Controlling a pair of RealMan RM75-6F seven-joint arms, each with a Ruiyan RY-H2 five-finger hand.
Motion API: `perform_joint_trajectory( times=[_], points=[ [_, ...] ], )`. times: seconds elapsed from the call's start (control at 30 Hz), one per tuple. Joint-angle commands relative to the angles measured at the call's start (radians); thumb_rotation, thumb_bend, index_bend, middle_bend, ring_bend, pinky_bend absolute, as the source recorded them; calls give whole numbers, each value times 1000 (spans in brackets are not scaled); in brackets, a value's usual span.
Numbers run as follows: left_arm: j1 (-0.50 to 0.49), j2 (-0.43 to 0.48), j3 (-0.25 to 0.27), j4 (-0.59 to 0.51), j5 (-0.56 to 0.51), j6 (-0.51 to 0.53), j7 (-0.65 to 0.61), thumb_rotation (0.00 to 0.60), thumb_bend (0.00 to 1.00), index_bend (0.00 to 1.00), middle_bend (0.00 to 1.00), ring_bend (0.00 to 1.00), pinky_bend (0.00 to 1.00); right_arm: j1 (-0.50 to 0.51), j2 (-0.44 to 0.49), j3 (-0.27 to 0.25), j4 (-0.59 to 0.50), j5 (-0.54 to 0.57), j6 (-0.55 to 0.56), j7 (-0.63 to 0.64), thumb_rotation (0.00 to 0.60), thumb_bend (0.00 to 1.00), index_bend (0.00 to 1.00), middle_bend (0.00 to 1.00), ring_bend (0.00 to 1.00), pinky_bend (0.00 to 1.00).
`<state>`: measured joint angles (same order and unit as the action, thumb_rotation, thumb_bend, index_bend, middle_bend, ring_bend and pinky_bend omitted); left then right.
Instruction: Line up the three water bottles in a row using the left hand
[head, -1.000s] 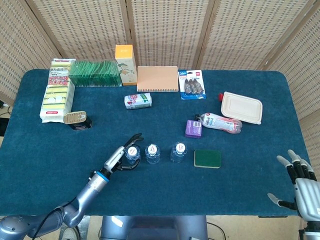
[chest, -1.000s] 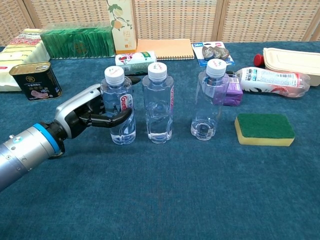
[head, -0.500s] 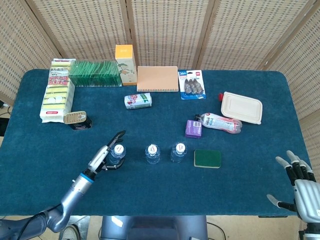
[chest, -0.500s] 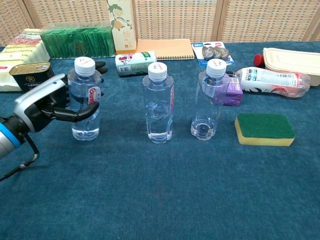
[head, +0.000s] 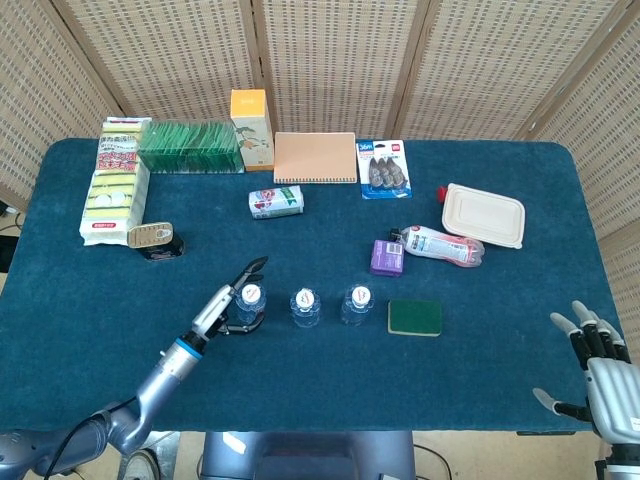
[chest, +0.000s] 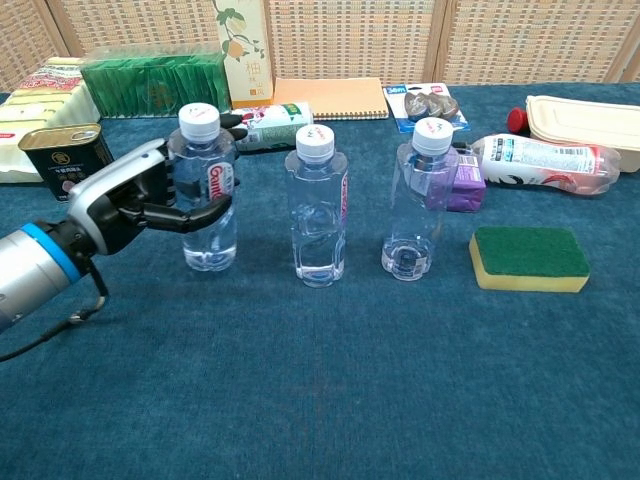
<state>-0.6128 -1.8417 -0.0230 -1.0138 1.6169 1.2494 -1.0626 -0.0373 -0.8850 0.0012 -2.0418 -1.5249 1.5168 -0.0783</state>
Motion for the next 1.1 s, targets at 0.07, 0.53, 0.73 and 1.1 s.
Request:
perform_joint_trajectory(
  times=[0.07,0.53,0.73,1.1],
  points=[
    [-16,-12,-11,-6,-5,-19,2,600,297,0,0,0,105,2,0,2,1,5,-3,0,600,0,148,15,0,0],
    [25,17,3,-13,-13,37,-30,600,160,0,0,0,105,2,1,2,-2,7,-2,0,600,0,148,15,0,0],
    [60,74,8,-53,-9,91,-21,600,160,0,0,0,105,0,1,-3,-5,-7,1,-4,600,0,148,15,0,0],
    [115,331,31,-287,70,240,79,600,121,0,0,0,95,-6,0,-8,-4,-26,13,-6,600,0,148,15,0,0]
  ],
)
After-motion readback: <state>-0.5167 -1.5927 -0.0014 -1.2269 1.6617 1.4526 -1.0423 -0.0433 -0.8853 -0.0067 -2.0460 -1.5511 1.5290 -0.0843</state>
